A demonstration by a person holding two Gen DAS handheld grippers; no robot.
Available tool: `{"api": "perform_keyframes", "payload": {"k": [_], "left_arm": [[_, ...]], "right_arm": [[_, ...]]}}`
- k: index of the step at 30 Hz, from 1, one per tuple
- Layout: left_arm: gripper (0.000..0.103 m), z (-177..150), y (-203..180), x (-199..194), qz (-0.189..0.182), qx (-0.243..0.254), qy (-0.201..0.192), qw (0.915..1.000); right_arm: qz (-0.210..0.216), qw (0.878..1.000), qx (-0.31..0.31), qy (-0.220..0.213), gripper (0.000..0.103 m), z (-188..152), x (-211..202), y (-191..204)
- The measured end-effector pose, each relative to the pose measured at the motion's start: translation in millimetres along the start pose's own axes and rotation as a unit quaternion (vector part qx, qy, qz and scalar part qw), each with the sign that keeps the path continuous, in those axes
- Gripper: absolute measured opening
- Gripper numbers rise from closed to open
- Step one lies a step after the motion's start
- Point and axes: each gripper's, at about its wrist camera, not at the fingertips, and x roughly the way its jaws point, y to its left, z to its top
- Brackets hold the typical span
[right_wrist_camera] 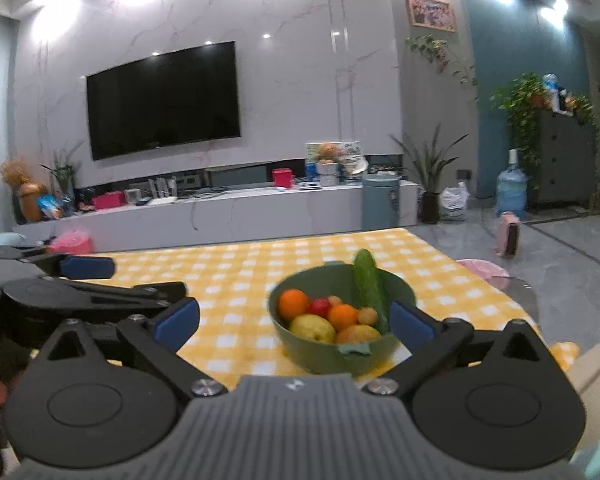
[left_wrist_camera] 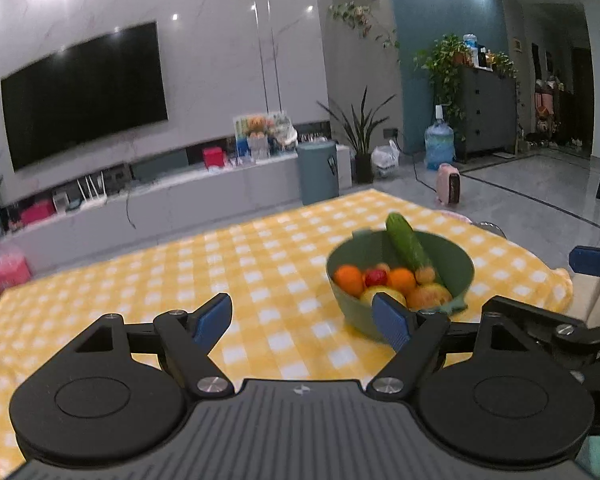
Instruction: Organize fruits
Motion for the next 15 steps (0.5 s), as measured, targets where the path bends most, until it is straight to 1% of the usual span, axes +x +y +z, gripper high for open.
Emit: {"api": "perform_keyframes", "payload": {"k": [7, 10, 12, 15], "left_arm": [[0.093, -21.2, 3.3, 3.9, 0.003, -0.019, 0.028, 0.9994], [0.093, -29.6, 2.2, 4.1, 0.002, -0.016, 0.039, 0.9991], [0.093, -33.7, 1.5, 5.5, 0.004, -0.013, 0.046, 0.9988], [0.093, -37.4, 4.1, 7.1, 0.004, -0.014, 0.052, 0.9985]], "right_arm": [[-0.025, 1.000, 0.005, 0.008, 0.099, -26.4, 4.3, -6.0], [-0.029, 0.999, 0.006, 0.022, 0.099, -37.5, 6.9, -8.2], [-0.031, 0.999, 0.010, 0.033, 0.099, -41.1, 10.0, -9.4], [-0.031, 0.999, 0.012, 0.028, 0.099, -41.6, 10.1, -9.7]]}}
